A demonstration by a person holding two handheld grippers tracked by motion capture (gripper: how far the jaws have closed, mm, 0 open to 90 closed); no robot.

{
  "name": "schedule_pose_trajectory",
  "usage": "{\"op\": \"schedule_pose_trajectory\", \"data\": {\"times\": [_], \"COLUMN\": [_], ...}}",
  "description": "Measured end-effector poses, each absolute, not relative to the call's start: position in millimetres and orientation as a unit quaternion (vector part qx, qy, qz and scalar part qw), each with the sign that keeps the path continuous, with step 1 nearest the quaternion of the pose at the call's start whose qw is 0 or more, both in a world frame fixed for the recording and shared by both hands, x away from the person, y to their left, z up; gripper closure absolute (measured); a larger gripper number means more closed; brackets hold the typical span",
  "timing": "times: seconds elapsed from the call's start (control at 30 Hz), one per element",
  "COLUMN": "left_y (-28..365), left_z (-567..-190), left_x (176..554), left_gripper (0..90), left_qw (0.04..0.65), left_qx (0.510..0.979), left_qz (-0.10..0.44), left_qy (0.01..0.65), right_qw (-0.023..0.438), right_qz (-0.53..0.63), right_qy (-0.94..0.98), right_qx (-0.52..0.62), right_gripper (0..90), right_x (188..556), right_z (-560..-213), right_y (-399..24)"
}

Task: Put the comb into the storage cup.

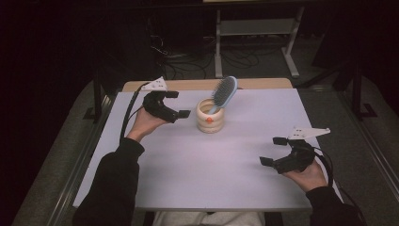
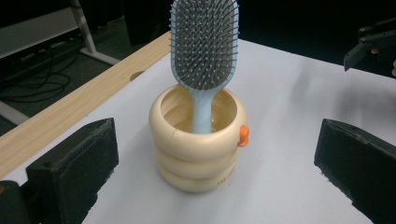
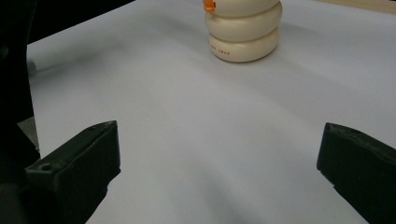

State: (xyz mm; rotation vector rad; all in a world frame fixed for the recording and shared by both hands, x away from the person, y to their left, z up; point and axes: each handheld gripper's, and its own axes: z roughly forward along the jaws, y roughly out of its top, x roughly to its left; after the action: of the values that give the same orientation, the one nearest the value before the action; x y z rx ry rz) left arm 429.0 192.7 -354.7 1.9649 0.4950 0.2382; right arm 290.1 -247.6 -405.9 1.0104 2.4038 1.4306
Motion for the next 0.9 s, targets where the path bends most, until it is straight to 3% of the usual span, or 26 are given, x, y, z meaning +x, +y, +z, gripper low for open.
{"op": "schedule_pose_trajectory", "data": {"times": [0.9], "left_y": [234.0], "left_z": [-356.7], "left_x": [388.1], "left_gripper": [0.0], "left_qw": [0.524], "left_qx": [0.819], "left_qz": [0.110], "left_qy": [0.206], "right_qw": [0.087], "right_qz": [0.476], "right_qy": [0.807], "right_qx": [0.340], "right_gripper": [0.0], "right_x": [289.8], "right_z": [-406.4], "right_y": [-246.8]}}
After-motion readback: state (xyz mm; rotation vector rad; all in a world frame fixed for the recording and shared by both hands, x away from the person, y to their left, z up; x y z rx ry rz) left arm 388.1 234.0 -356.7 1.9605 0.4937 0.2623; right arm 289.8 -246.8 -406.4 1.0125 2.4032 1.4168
